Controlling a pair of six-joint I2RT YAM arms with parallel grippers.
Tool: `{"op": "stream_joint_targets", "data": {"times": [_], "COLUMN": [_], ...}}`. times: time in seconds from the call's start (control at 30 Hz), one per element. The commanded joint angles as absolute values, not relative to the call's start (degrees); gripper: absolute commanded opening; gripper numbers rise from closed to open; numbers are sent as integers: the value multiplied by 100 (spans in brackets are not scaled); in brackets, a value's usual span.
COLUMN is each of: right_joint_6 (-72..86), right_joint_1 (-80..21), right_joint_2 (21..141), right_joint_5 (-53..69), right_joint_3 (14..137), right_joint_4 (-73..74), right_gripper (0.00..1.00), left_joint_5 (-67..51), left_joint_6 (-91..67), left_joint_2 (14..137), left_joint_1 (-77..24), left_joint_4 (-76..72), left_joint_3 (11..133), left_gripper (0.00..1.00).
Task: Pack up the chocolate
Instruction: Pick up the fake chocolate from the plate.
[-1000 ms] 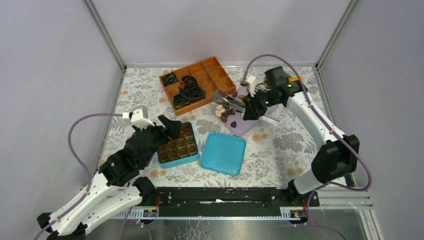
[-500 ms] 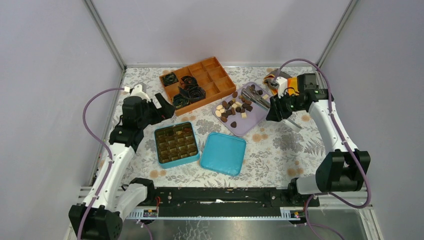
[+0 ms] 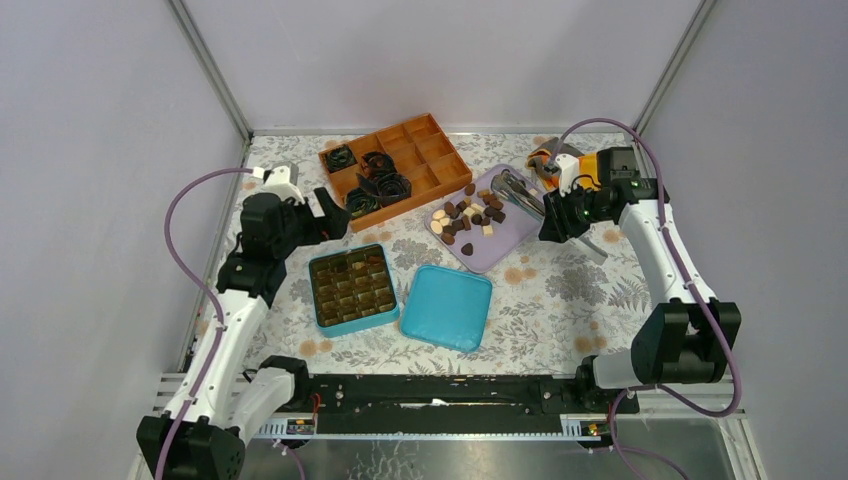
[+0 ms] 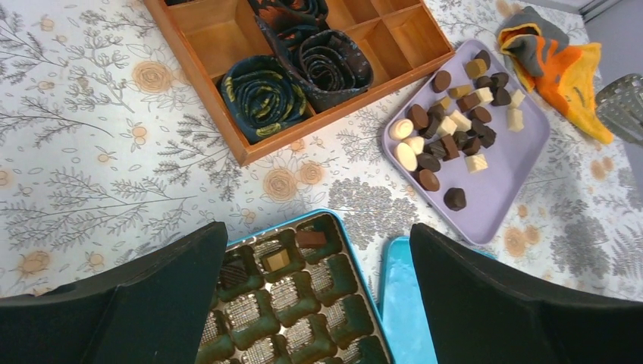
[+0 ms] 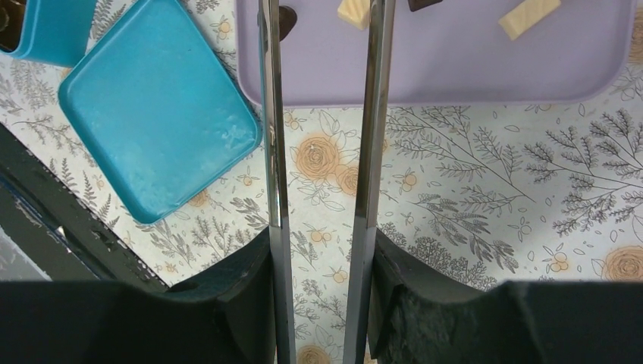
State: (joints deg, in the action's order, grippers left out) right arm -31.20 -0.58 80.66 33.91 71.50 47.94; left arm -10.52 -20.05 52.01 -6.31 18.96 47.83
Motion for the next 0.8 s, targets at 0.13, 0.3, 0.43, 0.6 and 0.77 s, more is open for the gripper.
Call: {"op": "stream_joint_targets", "data": {"times": [0.13,0.3,0.43,0.6,0.77], "right_joint_6": [-2988,-2979,-3013,-3073,-3103], "right_joint_1": [-35,-35,-38,-39,-42], "right_joint_2": [8173,8365,8946,9511,10037], "right_joint_5": [2795,2565,2290,1787,1465], "right_joint_3": [7312,7346,7605,7816,8072], "right_joint_4": [4409,4177,4112,3922,3783], "right_gripper": [45,45,44,44,44], "left_joint_5": [-1020,-1122,-1019,-625,-630], "left_joint_6": [-1706,-1817,-1694,-1525,-1521], "left_joint_2": [4567,4056,3726,3514,3553], "left_joint_1": [-789,-934,-1229,-1406,-1406], "left_joint_4": [890,779,811,964,966], "left_joint_3": [3877,3653,3564,3555,3544], "left_gripper": [99,99,99,99,99]}}
